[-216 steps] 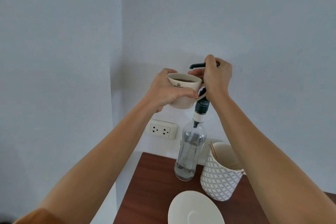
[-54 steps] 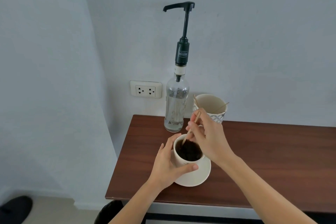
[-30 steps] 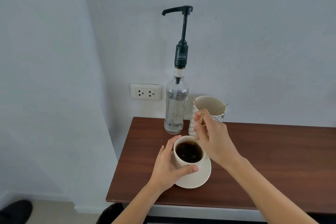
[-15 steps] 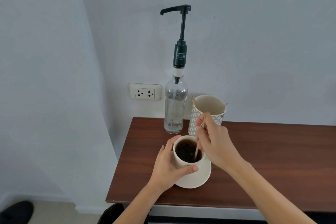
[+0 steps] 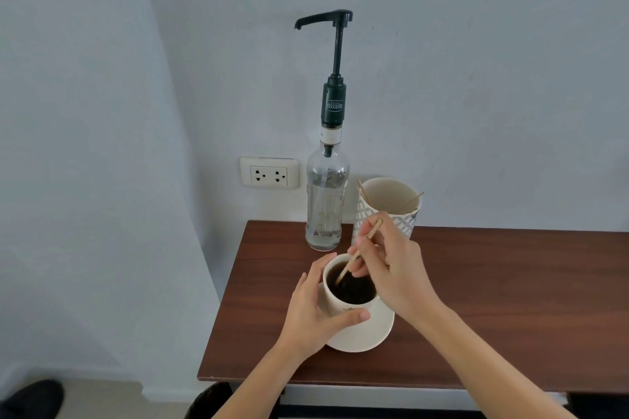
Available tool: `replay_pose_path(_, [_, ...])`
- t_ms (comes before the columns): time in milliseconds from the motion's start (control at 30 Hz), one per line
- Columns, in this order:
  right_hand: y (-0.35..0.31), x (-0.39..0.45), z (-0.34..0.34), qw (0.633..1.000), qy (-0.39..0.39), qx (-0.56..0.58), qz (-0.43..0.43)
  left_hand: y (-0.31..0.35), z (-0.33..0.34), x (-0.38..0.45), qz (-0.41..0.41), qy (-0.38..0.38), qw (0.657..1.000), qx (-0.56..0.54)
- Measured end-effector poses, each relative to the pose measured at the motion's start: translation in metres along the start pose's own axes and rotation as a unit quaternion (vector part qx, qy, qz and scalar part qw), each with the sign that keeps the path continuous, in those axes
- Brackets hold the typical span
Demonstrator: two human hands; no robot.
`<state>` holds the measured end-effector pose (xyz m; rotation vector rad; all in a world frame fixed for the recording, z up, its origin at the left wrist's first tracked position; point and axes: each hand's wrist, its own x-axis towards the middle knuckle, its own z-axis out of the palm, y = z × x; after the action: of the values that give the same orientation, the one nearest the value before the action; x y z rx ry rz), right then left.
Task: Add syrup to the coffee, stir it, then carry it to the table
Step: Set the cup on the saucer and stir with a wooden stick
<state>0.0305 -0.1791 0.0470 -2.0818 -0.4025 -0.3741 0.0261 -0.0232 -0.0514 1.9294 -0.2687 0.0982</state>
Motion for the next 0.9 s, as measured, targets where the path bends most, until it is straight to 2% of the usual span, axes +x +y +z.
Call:
replay_pose_path(167, [0.006, 0.006, -0.012, 0.991, 0.001, -0.123, -0.056, 0.000, 0.000, 0.000, -0.006, 0.003, 1.000, -0.002])
replay_pose_path(267, [0.001, 0.002, -0.006, 0.998, -0.032, -0.059, -0.009, -0.001, 0.000, 0.000, -0.005, 0.001, 1.000, -0.003])
replay_pose_path(333, [0.000, 0.002, 0.000, 1.000, -0.024, -0.018, 0.005, -0.001, 0.000, 0.000, -0.007, -0.002, 1.000, -0.003])
replay_pose_path(500, [0.003, 0.008, -0.010, 0.991, 0.029, -0.118, -0.060, 0.000, 0.000, 0.000, -0.011, -0.001, 1.000, -0.005])
replay_pose_path(633, [-0.002, 0.003, -0.005, 0.999, 0.000, -0.042, 0.006, -0.001, 0.000, 0.000, -0.009, -0.004, 1.000, -0.007])
replay_pose_path(700, [-0.001, 0.003, 0.001, 1.000, 0.008, -0.019, 0.004, 0.000, 0.000, 0.000, -0.007, -0.006, 1.000, -0.003])
replay_pose_path(900, [0.006, 0.010, -0.011, 0.992, 0.041, -0.114, -0.045, 0.000, 0.000, 0.000, -0.005, 0.000, 1.000, 0.000])
